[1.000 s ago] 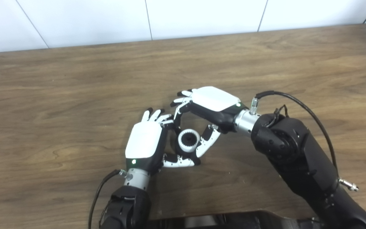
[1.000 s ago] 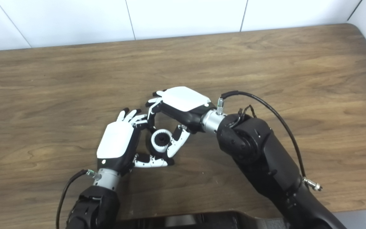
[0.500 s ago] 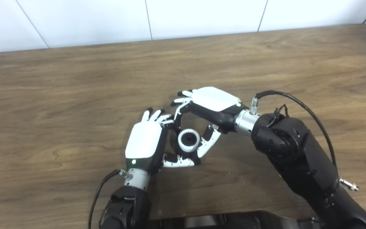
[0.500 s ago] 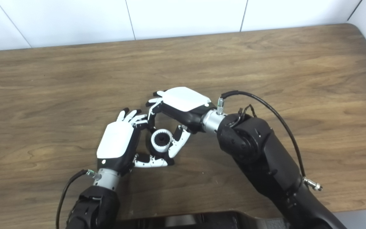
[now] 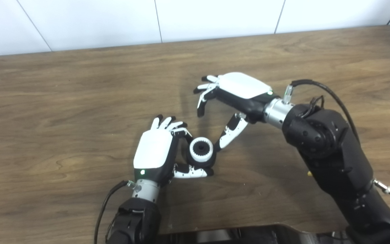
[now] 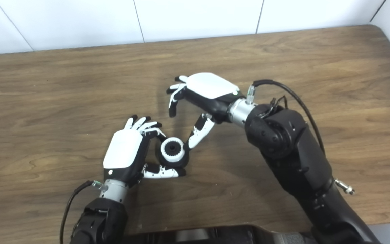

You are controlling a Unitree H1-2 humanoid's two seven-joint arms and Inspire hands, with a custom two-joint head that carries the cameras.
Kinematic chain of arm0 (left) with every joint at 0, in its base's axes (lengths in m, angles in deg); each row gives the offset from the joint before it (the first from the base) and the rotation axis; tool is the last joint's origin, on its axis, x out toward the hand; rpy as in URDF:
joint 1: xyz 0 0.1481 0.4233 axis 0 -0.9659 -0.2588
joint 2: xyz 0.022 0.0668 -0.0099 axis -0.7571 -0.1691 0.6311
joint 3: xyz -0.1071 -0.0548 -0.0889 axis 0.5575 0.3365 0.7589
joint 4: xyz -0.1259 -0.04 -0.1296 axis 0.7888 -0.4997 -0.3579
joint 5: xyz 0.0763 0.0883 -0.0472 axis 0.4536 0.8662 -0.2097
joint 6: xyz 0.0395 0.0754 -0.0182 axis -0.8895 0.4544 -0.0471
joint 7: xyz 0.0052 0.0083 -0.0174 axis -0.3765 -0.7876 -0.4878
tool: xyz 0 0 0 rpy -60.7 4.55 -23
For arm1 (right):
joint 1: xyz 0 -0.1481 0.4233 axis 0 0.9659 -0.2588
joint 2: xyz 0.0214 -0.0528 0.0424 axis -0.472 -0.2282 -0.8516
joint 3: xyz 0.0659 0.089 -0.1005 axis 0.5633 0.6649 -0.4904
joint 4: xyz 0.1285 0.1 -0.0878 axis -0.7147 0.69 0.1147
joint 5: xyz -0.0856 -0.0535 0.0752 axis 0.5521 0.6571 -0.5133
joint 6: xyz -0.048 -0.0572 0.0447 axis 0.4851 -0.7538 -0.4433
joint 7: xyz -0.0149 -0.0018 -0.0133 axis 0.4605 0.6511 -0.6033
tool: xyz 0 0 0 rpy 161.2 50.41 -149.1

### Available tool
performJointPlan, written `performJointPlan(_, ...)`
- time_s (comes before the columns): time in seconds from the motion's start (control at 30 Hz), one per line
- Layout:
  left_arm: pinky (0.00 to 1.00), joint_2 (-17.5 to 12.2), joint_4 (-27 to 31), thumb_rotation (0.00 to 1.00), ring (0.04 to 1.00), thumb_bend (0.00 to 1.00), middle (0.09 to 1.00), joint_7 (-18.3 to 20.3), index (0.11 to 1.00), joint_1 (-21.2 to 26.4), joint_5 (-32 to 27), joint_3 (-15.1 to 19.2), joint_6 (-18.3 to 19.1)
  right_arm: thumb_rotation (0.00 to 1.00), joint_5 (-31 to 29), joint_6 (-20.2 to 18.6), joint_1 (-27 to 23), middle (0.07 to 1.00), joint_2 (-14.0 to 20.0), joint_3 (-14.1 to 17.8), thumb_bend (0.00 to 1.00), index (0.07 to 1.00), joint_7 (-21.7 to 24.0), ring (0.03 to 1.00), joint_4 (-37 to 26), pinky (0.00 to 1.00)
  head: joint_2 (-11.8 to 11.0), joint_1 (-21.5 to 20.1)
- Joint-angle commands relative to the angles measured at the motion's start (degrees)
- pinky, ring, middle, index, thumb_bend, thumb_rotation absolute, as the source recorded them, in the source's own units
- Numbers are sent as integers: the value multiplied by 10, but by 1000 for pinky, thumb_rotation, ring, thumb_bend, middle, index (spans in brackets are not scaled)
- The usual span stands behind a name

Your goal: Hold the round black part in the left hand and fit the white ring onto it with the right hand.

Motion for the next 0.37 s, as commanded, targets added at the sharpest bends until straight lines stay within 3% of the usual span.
performJointPlan(0.0,1000,0,-9,54,920,524,808,12,483,-1,0,-2,0,243,-4,-6,-30,891,11,18,949,605,-1,985,-28,1000,0,0)
performJointPlan(0.33,1000,-3,-9,54,918,525,804,10,482,-2,-4,0,-2,221,-25,-31,-45,897,38,52,947,618,5,993,-27,1000,0,-1)
